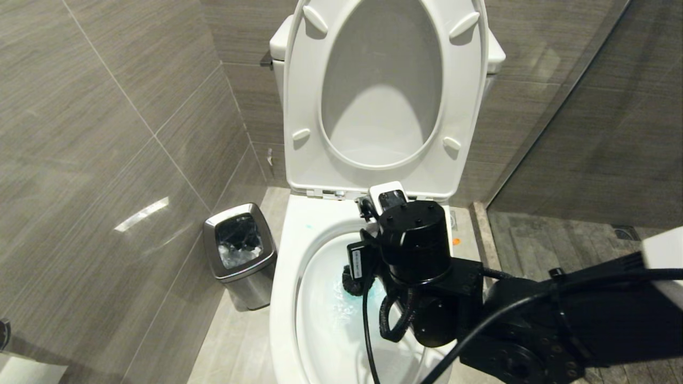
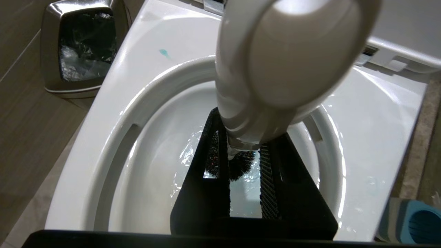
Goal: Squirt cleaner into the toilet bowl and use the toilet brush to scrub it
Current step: Scrub the toilet bowl
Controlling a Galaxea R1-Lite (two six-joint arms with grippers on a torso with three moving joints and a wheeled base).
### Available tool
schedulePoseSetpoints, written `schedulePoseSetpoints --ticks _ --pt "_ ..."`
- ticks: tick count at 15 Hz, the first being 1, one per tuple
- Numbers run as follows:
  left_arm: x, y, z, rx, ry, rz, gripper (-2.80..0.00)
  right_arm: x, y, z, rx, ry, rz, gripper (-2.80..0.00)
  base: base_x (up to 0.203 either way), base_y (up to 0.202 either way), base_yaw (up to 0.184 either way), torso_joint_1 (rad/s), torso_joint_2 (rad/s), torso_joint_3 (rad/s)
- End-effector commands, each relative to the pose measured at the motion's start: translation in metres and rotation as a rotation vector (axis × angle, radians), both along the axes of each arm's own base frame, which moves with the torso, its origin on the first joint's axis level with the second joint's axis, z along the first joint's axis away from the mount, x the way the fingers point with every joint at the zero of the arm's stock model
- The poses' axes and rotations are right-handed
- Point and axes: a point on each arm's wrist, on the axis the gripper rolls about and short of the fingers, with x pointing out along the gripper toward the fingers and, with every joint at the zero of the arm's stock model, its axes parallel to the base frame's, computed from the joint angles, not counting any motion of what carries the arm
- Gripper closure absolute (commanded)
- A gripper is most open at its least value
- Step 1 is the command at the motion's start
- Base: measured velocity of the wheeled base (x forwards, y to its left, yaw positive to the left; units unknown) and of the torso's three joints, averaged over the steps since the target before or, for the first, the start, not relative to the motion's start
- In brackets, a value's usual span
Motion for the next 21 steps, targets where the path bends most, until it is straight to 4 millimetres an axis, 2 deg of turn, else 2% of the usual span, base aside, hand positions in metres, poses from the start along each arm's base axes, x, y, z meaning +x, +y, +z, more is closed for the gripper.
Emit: schedulePoseSetpoints --ticks 1,5,10,11,17,19,21 --pt "0.0 0.0 0.0 0.0 0.0 0.0 0.0 -0.016 -0.015 0.017 0.015 -0.013 -0.002 0.0 0.0 0.0 0.0 0.0 0.0 0.0" --pt "0.0 0.0 0.0 0.0 0.0 0.0 0.0 -0.019 -0.017 -0.01 -0.029 0.049 -0.022 0.0 0.0 0.0 0.0 0.0 0.0 0.0" --pt "0.0 0.0 0.0 0.013 0.0 -0.001 0.0 -0.005 -0.001 -0.059 -0.02 0.147 -0.058 0.0 0.0 0.0 0.0 0.0 0.0 0.0" --pt "0.0 0.0 0.0 0.013 0.0 0.0 0.0 -0.003 -0.001 -0.062 -0.021 0.151 -0.066 0.0 0.0 0.0 0.0 0.0 0.0 0.0" --pt "0.0 0.0 0.0 0.013 0.003 -0.001 0.0 0.02 -0.041 -0.032 -0.025 0.119 -0.24 0.0 0.0 0.0 0.0 0.0 0.0 0.0" --pt "0.0 0.0 0.0 0.013 0.003 -0.001 0.0 0.031 -0.035 -0.026 0.006 0.094 -0.255 0.0 0.0 0.0 0.0 0.0 0.0 0.0" --pt "0.0 0.0 0.0 0.016 0.003 -0.002 0.0 0.048 -0.02 -0.024 0.04 0.067 -0.253 0.0 0.0 0.0 0.0 0.0 0.0 0.0"
